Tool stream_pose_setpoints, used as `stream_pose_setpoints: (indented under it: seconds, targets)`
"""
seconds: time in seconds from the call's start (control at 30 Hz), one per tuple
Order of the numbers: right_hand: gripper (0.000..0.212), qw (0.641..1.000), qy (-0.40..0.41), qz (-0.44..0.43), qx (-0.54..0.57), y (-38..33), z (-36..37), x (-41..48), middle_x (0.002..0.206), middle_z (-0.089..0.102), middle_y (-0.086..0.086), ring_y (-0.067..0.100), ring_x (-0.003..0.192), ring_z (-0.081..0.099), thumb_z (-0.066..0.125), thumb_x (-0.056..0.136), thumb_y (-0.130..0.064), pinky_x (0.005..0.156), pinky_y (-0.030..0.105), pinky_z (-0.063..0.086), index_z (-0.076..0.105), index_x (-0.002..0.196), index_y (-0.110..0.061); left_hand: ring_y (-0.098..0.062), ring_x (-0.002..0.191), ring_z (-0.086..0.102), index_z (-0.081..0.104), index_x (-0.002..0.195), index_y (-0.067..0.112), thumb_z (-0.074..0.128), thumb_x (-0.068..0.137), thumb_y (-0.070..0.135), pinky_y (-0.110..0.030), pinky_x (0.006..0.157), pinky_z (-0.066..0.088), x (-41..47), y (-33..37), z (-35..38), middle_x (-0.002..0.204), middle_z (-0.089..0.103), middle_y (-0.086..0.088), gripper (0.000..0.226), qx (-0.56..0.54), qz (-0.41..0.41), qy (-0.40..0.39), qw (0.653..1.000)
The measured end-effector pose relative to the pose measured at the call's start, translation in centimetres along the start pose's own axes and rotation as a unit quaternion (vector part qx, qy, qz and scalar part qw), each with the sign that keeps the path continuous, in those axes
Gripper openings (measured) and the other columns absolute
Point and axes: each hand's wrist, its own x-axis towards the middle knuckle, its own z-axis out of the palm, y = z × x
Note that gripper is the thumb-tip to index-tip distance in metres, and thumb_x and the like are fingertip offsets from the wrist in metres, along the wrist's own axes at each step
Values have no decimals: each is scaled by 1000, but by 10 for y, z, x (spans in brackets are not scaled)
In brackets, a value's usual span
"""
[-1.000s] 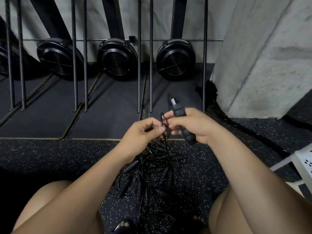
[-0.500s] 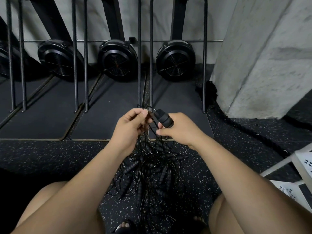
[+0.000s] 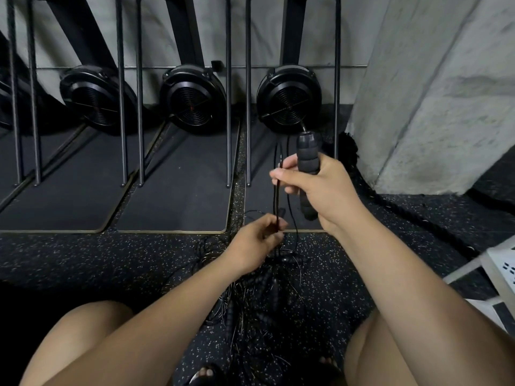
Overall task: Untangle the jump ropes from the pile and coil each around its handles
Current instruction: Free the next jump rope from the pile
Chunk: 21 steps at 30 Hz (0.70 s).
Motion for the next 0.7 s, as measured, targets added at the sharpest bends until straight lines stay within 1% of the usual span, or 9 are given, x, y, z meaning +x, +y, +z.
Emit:
stream_pose_setpoints:
  seconds: [0.07,0.13,0.2,0.23,0.33,0.47,0.53,0.6,0.7]
  targets:
    - [24,999,19,-4,40,-4,-2,0,98,80,19,30,91,79,88,86,-6,75,30,58,72,103,-7,-19,95,73,68,114,38,64,106,31,-38,89,59,5,-3,0,101,77,10,11,72,-1,16,997]
    - [24,997,30,-9,67,-6,-4,0,102,80,20,39,103,77,88,86,-7,76,32,59,71,103,-9,-14,85,72,69,109,38,62,108,35,-32,77,60,9,-4,-2,92,76,13,8,108,-5,30,994]
    - [23,996,31,-12,85,-8,-4,0,103,80,20,41,107,76,87,87,-7,78,33,58,70,103,-10,-5,69,63,71,103,33,61,109,33,-21,62,52,10,-5,-4,83,72,14,12,122,1,52,991]
    - [23,995,31,-13,92,-9,-4,0,103,80,21,41,108,76,87,88,-7,78,34,58,69,102,-10,-2,63,58,72,101,30,61,109,31,-19,59,47,10,-5,-5,80,71,12,14,128,7,61,990]
    - [21,993,33,-10,116,-9,-4,3,108,80,22,37,110,76,84,90,-8,80,33,58,68,103,-12,-4,67,63,77,97,27,65,107,24,-20,66,51,8,-4,-9,81,74,8,16,131,32,90,987]
    - [28,992,18,31,117,-2,-10,10,111,81,14,27,107,79,83,92,-10,84,32,61,72,118,-6,4,65,65,76,89,30,67,105,20,-13,64,47,8,6,-17,81,76,10,21,86,25,111,990]
    - [30,996,11,59,73,8,-10,14,109,82,12,26,106,80,86,90,-10,85,33,62,76,117,-7,0,74,70,77,91,29,67,106,24,-24,74,56,10,11,-25,84,78,11,19,67,33,121,990]
    - [26,996,-3,87,25,20,-8,16,106,82,11,27,105,80,86,89,-8,84,34,63,78,113,-9,-11,84,75,77,94,28,66,106,31,-36,82,61,10,18,-35,88,79,8,16,60,48,132,988]
    - [23,990,-31,128,-45,34,0,16,103,83,8,26,104,80,83,88,-2,89,38,66,79,108,-13,-9,73,69,77,96,22,65,107,27,-30,67,55,4,38,-50,89,78,4,17,22,70,149,986]
